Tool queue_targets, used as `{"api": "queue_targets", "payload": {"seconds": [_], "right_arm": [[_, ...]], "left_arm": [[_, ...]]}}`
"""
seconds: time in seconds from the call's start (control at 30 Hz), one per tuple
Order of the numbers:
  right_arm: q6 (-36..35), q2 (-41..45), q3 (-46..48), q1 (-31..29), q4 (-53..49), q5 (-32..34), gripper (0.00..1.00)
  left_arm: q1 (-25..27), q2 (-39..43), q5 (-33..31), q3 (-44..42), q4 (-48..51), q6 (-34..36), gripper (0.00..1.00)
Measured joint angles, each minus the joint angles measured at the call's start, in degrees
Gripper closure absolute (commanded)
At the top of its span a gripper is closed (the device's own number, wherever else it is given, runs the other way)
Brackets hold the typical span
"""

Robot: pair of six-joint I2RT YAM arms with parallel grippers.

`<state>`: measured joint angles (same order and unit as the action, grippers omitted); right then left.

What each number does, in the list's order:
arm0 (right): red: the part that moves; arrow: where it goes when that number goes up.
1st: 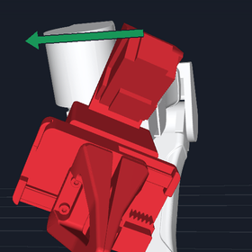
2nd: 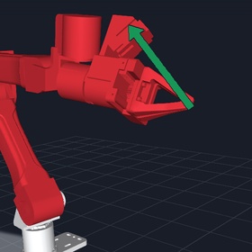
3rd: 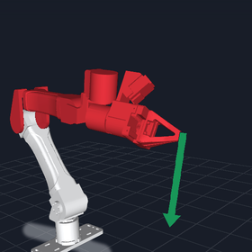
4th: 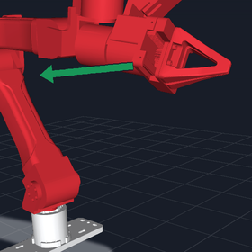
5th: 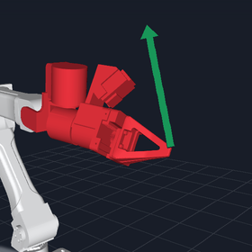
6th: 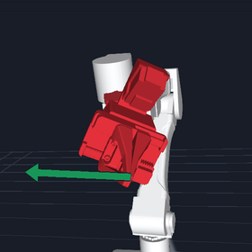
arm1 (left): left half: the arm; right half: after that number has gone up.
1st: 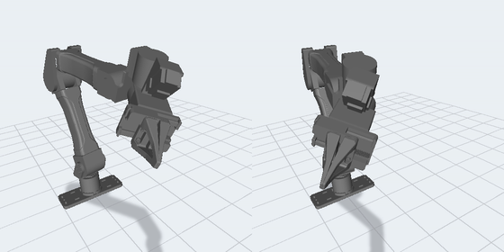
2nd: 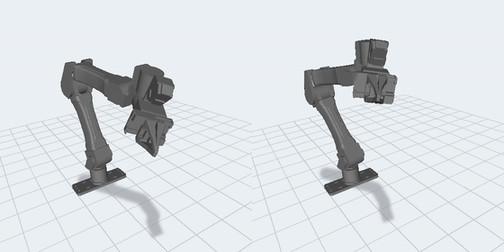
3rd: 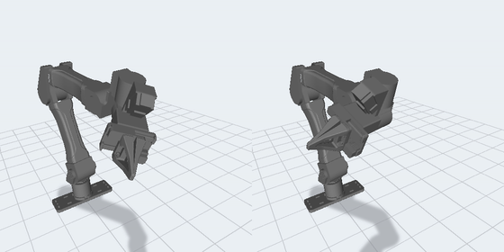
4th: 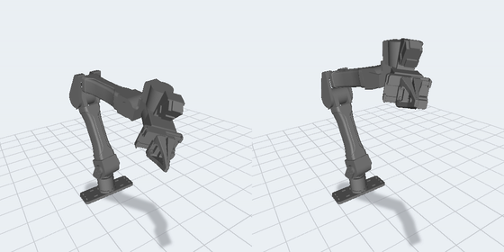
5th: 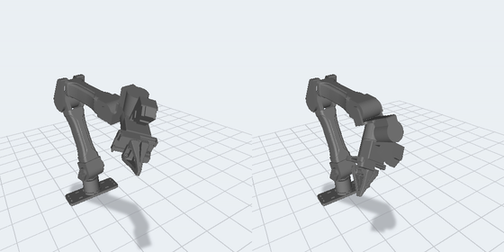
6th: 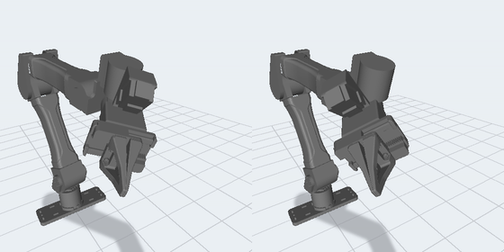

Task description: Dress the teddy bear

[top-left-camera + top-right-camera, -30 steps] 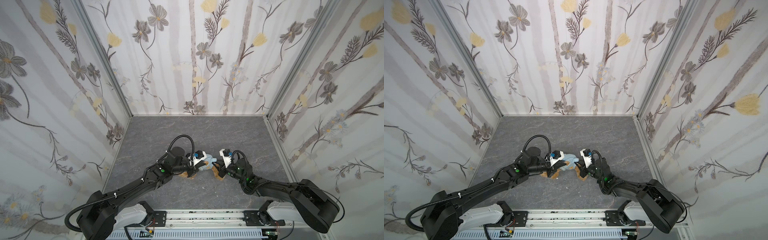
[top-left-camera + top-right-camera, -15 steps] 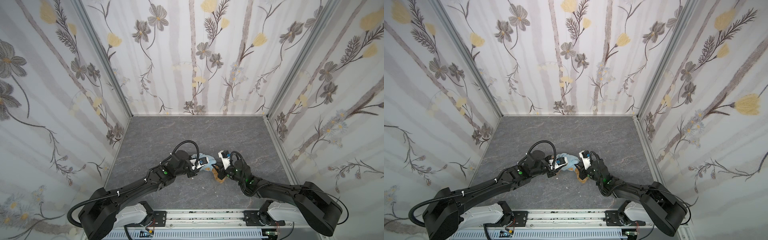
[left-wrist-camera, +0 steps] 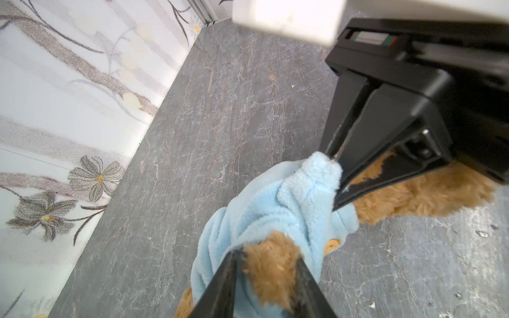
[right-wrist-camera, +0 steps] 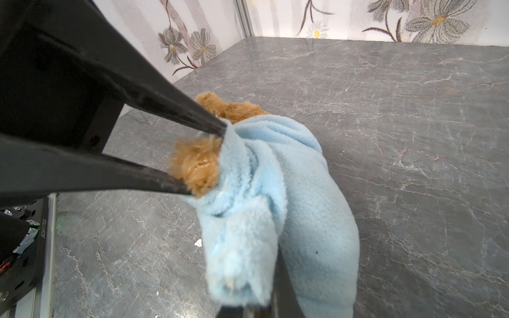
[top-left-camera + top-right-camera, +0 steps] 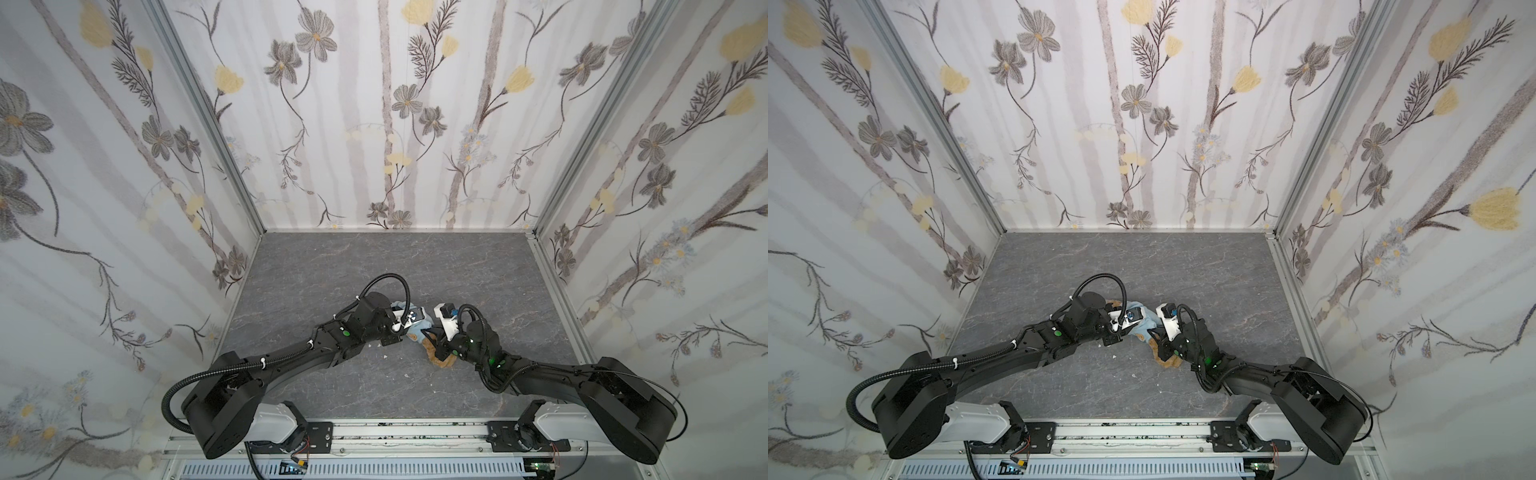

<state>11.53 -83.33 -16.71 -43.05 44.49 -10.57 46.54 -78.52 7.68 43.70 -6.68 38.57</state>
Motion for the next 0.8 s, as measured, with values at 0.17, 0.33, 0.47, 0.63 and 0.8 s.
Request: {"api": "queue_targets", "payload": {"seconds": [0.17, 0.33, 0.47, 0.63, 0.8], "right_arm": [[-1.5, 0.2, 0.5, 0.1, 0.3, -0.5, 1.0], [-2.2, 0.3, 0.5, 0.2, 0.4, -0.9, 1.0], [-2.2, 0.9, 1.4, 0.1, 1.7, -0.8, 1.0], [-2.2, 1.5, 2.2, 0.2, 2.5, 0.2, 1.0], [-1.5, 3.2, 2.8, 1.0, 2.5, 1.4, 1.0]], "left_arm": [[-0.1, -1.4, -0.1, 0.1, -0.1, -0.2, 0.56], [-0.5, -3.7, 0.7, 1.0, -0.3, -1.0, 0.59], [-0.7, -4.4, 1.6, 1.2, -0.4, -1.3, 0.7], [-1.4, -2.6, 3.5, 1.5, 0.2, -3.1, 0.89], [-2.5, 1.3, 8.5, 0.0, 0.5, -5.0, 0.62]]}}
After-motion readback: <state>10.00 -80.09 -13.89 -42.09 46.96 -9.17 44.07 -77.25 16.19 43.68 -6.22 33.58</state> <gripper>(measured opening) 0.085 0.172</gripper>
